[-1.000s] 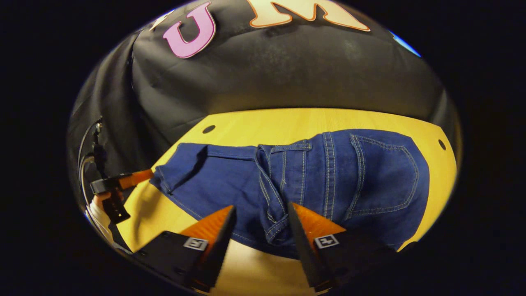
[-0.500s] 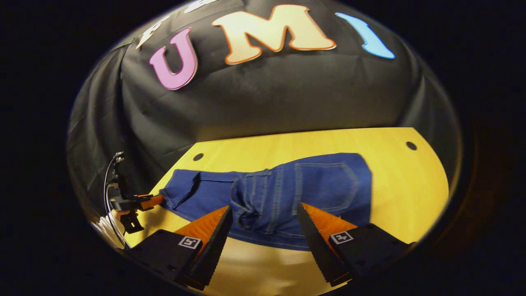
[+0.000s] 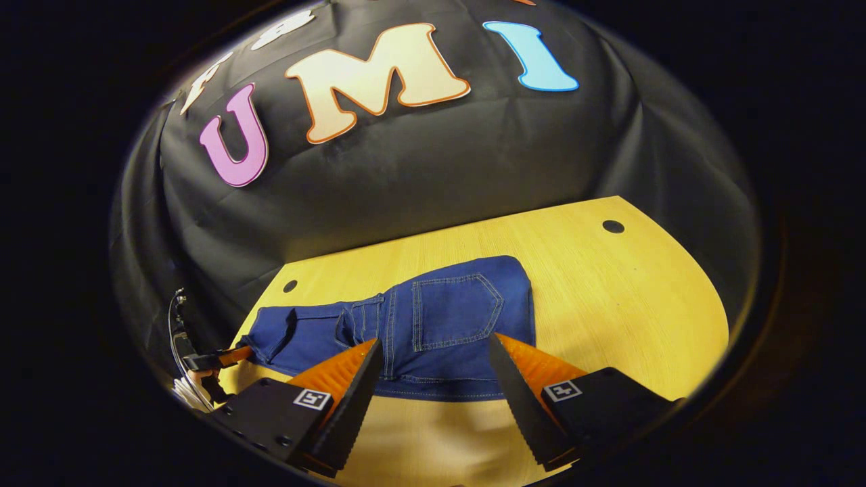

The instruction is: Grasp the waist and the cuffs of the jeans and fold them to make the two legs overlap; first hold the waist and fold one-third of the jeans toward the cuffs, then hold the cuffs and fold the remaining one-third in the same direction to finish folding.

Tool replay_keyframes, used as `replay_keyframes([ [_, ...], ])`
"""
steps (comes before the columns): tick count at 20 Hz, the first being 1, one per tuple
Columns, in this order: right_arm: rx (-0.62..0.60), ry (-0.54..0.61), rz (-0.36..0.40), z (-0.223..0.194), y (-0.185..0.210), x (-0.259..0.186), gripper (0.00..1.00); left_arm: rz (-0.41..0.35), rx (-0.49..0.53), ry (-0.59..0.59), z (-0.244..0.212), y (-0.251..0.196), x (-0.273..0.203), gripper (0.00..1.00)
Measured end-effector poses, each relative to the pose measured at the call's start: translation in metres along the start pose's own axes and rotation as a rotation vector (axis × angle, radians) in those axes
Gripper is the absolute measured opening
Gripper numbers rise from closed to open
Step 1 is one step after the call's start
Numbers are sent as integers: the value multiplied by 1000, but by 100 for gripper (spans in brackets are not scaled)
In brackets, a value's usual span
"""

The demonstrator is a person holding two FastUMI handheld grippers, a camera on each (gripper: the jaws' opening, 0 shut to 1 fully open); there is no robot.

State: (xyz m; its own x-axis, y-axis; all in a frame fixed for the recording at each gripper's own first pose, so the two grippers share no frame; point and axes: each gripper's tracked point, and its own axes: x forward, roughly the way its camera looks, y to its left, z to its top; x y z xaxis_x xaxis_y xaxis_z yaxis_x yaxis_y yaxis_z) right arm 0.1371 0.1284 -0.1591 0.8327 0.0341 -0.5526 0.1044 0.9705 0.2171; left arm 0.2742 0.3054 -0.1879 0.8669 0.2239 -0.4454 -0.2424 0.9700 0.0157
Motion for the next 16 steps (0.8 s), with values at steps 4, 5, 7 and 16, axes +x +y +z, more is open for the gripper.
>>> replay_keyframes([
  [4, -17, 3, -5, -3, -2, -9, 98, -13, -73, 7, 0, -2, -4, 6],
  [5, -15, 1, -9, -1, -4, -10, 98, -34, -106, 4, 5, -6, -8, 0],
  [7, -2, -1, -17, -1, -10, -14, 93, -102, -181, -46, 22, -20, -16, 0],
  [16, 29, -51, -32, 13, -59, -48, 98, -375, -170, -156, 100, -175, -68, 0],
])
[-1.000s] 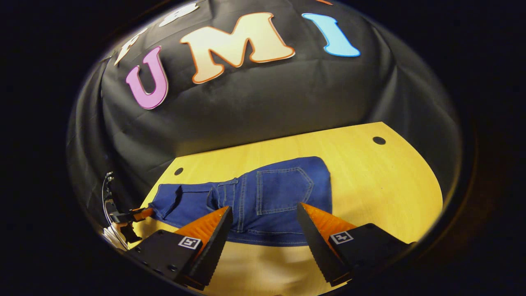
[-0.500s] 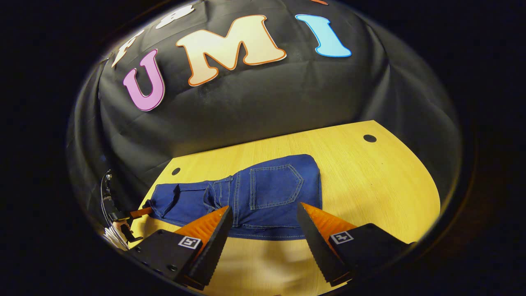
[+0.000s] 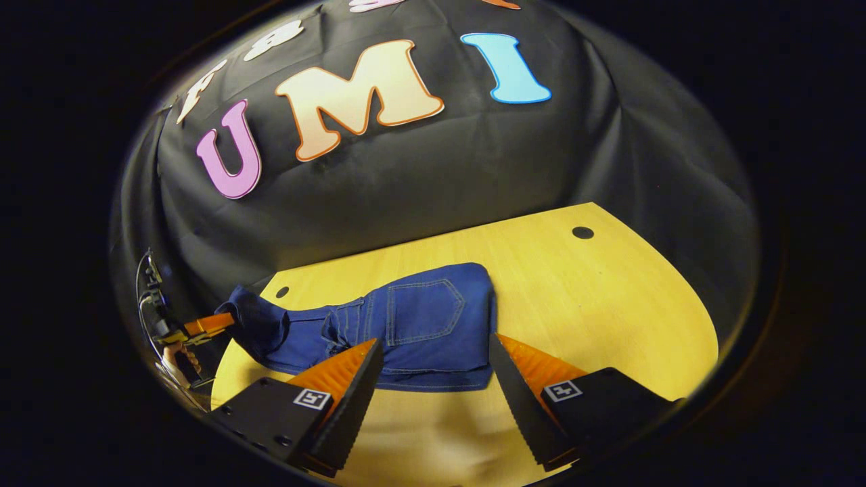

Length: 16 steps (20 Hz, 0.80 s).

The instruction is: Grasp the waist and the cuffs of the jeans and fold them to make the two legs overlap; first hold the waist and fold one-third of the jeans toward the cuffs, then hold the cuffs and fold the remaining one-third in the same direction to finish folding.

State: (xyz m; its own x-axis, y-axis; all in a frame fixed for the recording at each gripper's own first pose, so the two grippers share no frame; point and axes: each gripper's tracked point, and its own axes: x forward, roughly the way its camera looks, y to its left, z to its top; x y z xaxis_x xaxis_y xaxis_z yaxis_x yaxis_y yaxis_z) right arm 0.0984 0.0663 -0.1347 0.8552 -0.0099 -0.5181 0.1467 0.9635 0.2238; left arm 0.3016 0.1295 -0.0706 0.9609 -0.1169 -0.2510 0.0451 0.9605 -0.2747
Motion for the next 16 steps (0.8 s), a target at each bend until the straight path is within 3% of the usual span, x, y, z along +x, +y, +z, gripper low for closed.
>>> replay_keyframes([
  [3, 21, 2, 10, 3, -32, -9, 93, -58, 23, 15, 3, -64, 16, 0],
  [5, 32, 14, 45, 4, -47, -17, 100, -73, 50, 20, 8, -104, 29, 0],
  [8, 17, 26, 81, 6, -70, -23, 93, -109, 88, 20, 19, -163, 49, 0],
  [9, 22, 28, 94, 8, -75, -24, 97, -120, 102, 22, 20, -181, 58, 0],
  [12, 28, 38, 111, 11, -96, -25, 98, -155, 122, 30, 19, -230, 84, 0],
  [13, 31, 41, 117, 13, -102, -25, 92, -174, 122, 30, 19, -246, 90, 0],
  [16, 52, 38, 129, 19, -120, -24, 98, -218, 126, 37, 9, -292, 106, 0],
])
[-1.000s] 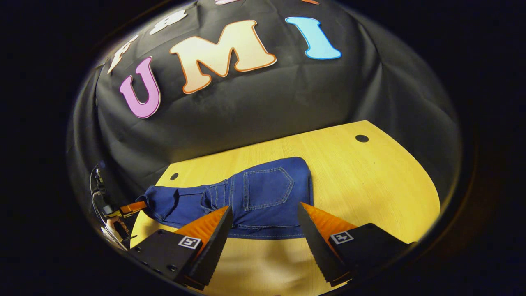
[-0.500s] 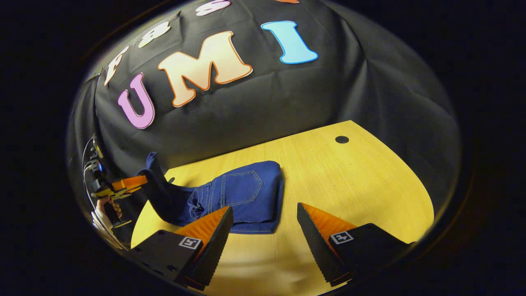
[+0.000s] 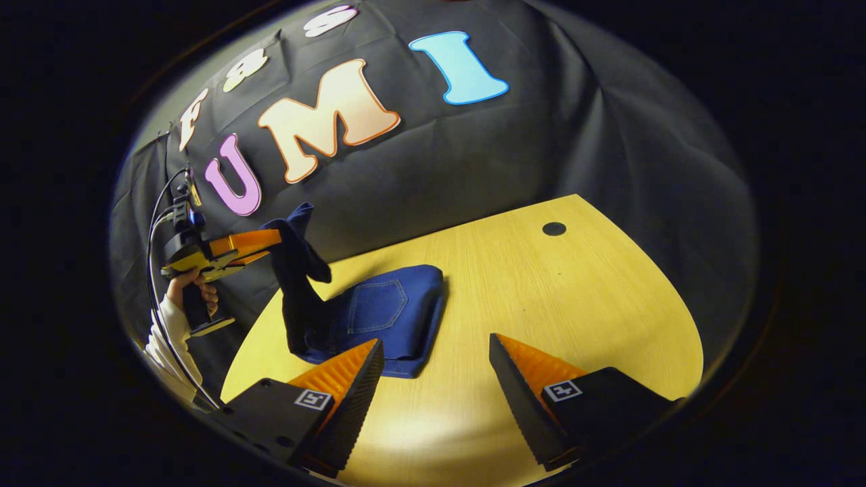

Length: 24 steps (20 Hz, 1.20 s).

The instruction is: Grasp the waist and the cuffs of the jeans and fold them to make the two legs overlap; first hold the waist and fold one-third of the jeans toward the cuffs, then hold the cuffs and fold the remaining one-third in the same direction to finish folding.

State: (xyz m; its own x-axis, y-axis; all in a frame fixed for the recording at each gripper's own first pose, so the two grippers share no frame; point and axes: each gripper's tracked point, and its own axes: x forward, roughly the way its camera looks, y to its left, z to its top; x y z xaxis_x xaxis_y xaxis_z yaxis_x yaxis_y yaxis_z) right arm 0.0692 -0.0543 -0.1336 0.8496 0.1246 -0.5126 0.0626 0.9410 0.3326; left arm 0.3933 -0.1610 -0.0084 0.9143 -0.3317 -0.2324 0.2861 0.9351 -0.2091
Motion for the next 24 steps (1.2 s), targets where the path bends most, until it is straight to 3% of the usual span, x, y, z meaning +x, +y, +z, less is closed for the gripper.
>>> replay_keyframes([
  [2, 14, -4, 2, 3, -11, -1, 92, -8, 26, 38, -17, -17, 10, 0],
  [4, 23, -6, 6, 6, -19, -1, 98, -5, 72, 104, -51, -25, 15, 0],
  [8, 22, -4, 20, 6, -30, -5, 98, -11, 194, 274, -148, -33, 12, 0],
  [13, -20, 5, 22, 1, -43, -16, 98, 83, 342, 403, -235, -14, 4, 0],
  [17, -72, 20, 8, -8, -47, -24, 98, 143, 321, 406, -254, -13, 12, 6],
  [21, -55, 6, 31, -6, -29, -30, 97, 152, 352, 375, -245, -32, 2, 82],
  [24, -50, -21, 39, -4, -10, -35, 98, 174, 358, 287, -214, -44, -39, 90],
])
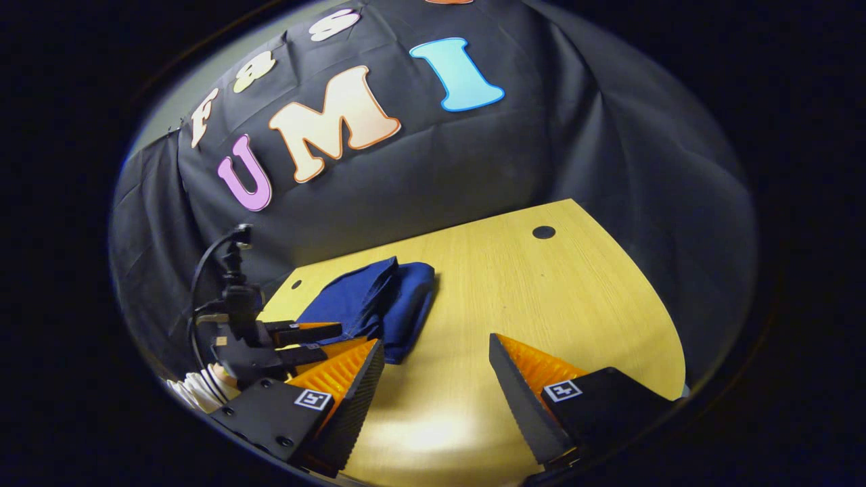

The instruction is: Grasp the waist and the cuffs of the jeans and fold them to make the two legs overlap; first hold the waist and fold one-third of the jeans toward the cuffs, then hold the cuffs and fold the remaining one-third in the same direction to finish folding.

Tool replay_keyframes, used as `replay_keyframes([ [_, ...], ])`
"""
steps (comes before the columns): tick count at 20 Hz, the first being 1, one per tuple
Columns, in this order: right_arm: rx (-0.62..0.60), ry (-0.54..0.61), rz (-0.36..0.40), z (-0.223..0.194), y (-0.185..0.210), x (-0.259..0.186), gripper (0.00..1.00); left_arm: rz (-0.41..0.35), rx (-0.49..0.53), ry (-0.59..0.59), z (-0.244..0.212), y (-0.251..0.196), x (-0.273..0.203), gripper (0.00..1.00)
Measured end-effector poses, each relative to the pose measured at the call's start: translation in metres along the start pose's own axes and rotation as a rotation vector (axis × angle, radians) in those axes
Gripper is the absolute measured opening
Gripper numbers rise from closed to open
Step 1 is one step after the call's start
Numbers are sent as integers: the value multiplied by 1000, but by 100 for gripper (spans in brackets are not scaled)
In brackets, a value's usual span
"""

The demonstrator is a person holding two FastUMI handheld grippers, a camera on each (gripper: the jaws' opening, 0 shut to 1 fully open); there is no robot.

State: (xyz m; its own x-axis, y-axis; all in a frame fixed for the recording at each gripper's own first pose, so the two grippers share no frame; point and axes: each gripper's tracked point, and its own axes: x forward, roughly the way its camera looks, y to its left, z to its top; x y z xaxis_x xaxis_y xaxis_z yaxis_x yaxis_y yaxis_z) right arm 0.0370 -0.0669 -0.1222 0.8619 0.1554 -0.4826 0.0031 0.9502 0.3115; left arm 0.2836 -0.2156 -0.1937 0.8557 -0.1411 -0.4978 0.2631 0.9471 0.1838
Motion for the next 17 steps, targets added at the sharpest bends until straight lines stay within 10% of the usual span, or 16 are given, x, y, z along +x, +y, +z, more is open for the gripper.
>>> replay_keyframes([
  [9, -26, -100, 25, 4, 83, -19, 98, 222, -143, -193, 18, 84, -144, 87],
  [17, -28, -144, 10, -3, 137, -37, 98, 172, -119, -229, 5, 94, -176, 94],
])
